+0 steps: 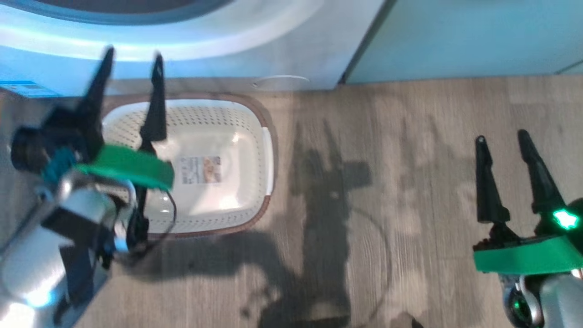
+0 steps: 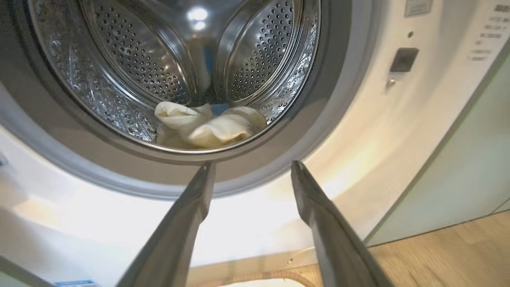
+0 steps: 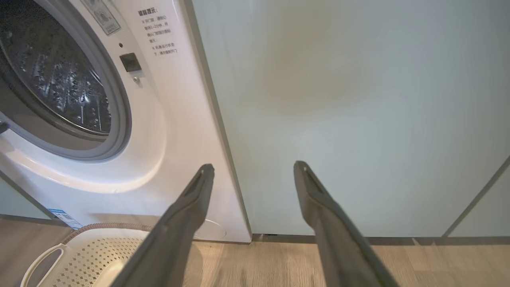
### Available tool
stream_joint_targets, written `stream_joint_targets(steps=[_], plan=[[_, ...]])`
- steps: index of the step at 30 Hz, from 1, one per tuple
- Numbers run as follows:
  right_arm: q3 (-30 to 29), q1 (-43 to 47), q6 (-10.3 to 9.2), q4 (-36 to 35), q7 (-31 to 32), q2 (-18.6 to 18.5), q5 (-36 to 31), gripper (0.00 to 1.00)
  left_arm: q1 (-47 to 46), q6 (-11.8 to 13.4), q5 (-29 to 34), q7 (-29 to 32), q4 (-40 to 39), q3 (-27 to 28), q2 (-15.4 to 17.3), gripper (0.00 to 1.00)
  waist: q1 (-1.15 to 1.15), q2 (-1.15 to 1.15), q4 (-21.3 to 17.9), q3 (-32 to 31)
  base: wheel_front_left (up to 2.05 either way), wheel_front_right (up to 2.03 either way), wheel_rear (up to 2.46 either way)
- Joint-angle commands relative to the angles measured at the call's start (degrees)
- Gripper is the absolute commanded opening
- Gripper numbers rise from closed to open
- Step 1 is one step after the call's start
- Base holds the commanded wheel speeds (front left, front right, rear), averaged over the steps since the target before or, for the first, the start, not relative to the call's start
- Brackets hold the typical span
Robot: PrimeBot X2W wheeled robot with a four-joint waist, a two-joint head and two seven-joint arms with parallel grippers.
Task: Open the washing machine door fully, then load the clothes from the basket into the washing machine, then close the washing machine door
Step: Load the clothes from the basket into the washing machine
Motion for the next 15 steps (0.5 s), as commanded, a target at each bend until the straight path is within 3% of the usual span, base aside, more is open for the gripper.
stream_joint_targets(steps=[1, 7, 15], plan=[[0.1, 1.3, -0.16, -1.6, -0.4, -0.9, -0.6, 1.00, 0.8, 5.7, 0.6, -0.5, -2.8, 2.5, 2.3, 1.00, 0.01, -0.01, 2.3, -2.5, 0.00, 0.00, 0.00], [-1.9, 3.9, -0.16, -1.3, -0.4, -0.9, -2.4, 1.00, 8.2, 7.3, 0.6, -1.1, -6.2, 2.4, 1.3, 1.00, 0.01, -0.01, 4.6, -7.4, 0.00, 0.00, 0.00], [-2.8, 7.9, -0.16, -0.7, -0.4, -0.9, -3.2, 1.00, 17.1, 6.3, -0.1, -1.5, -5.8, 3.3, -0.9, 1.00, 0.01, -0.01, 5.1, -15.4, 0.00, 0.00, 0.00]])
